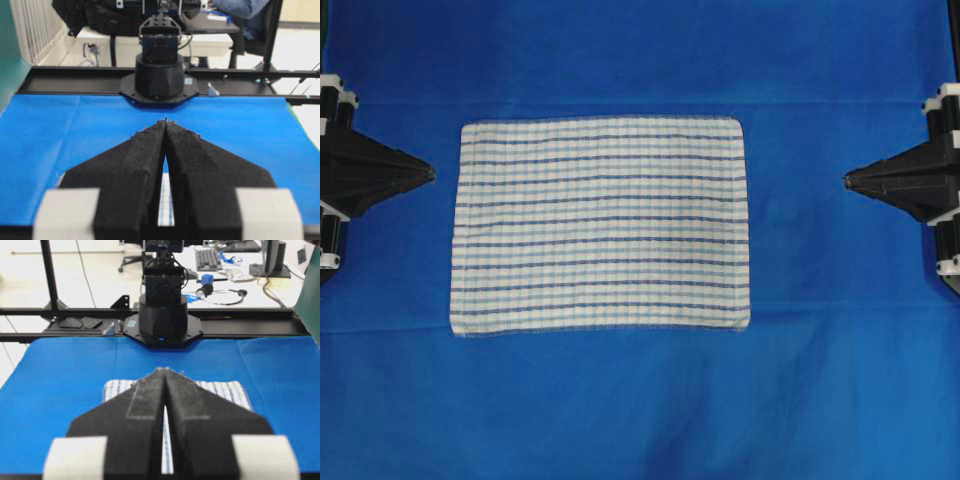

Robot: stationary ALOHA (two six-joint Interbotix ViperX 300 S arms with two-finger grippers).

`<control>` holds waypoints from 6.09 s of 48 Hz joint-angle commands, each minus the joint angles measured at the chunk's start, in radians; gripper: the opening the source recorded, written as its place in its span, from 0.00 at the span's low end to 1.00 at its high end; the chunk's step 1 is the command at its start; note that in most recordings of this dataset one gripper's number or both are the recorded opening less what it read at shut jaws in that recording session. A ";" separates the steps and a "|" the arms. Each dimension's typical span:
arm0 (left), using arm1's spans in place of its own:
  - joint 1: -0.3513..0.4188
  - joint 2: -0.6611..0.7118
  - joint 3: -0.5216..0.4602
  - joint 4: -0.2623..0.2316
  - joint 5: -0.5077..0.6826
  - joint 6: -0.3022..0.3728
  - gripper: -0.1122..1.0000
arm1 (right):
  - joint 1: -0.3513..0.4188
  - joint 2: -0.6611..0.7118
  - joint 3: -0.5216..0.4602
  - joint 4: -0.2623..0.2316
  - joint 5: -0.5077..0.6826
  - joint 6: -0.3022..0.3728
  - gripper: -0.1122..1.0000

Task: Fold the blue towel.
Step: 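Move both grippers to the towel's far corners and grasp them, then lift the far edge and fold it toward the near edge with both grippers, then release the folded edge and open both grippers, then grasp the folded strip's left and right ends with both grippers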

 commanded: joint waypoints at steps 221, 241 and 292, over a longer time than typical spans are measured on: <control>-0.278 0.451 0.121 -0.026 0.212 -0.298 0.20 | 0.170 0.761 -0.176 0.006 0.160 0.314 0.14; -0.282 0.471 0.106 -0.026 0.210 -0.296 0.29 | 0.176 0.795 -0.212 0.006 0.161 0.318 0.14; 0.025 0.515 0.087 -0.025 0.235 -0.218 0.65 | -0.087 0.870 -0.236 -0.044 0.224 0.296 0.63</control>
